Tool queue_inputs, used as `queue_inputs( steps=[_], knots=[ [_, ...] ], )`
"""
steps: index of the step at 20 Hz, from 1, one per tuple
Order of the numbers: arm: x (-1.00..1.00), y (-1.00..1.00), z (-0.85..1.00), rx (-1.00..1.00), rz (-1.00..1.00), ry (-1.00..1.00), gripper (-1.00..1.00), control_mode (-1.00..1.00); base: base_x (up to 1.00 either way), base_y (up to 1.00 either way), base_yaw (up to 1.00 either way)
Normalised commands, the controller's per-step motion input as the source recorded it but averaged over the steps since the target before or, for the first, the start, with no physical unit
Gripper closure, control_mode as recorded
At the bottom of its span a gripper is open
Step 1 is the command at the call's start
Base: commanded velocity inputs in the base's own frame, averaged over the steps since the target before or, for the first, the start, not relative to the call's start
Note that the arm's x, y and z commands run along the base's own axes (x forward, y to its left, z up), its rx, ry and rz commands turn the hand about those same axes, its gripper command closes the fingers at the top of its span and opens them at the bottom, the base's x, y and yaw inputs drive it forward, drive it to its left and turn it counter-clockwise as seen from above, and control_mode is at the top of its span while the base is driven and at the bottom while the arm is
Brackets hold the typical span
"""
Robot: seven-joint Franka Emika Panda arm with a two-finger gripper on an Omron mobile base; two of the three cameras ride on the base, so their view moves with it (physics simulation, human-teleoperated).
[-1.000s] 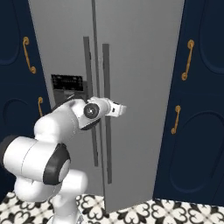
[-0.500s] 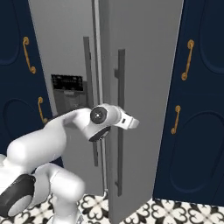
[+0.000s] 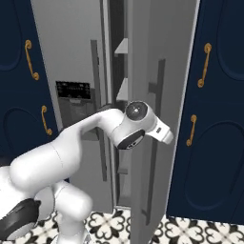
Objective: Grab a lemon wedge from the fridge and one ice cube from the ice bowl, and put them in the glass of lemonade.
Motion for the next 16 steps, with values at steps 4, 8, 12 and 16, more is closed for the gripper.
queue_inputs(
  steps=[4,8,12,16],
  knots=[
    [-0.40,0.01,0.59,0.00,0.14,0.00,-1.00,-1.00,0.00,0.00,0.00],
    [-0.28,0.18,0.62,-0.03,0.17,0.00,-1.00,-1.00,0.00,0.00,0.00],
    [-0.07,0.76,0.34,-0.16,0.11,0.00,-1.00,-1.00,0.00,0.00,0.00],
    [0.00,1.00,0.03,-0.28,0.08,0.01,-1.00,-1.00,0.00,0.00,0.00]
  ],
)
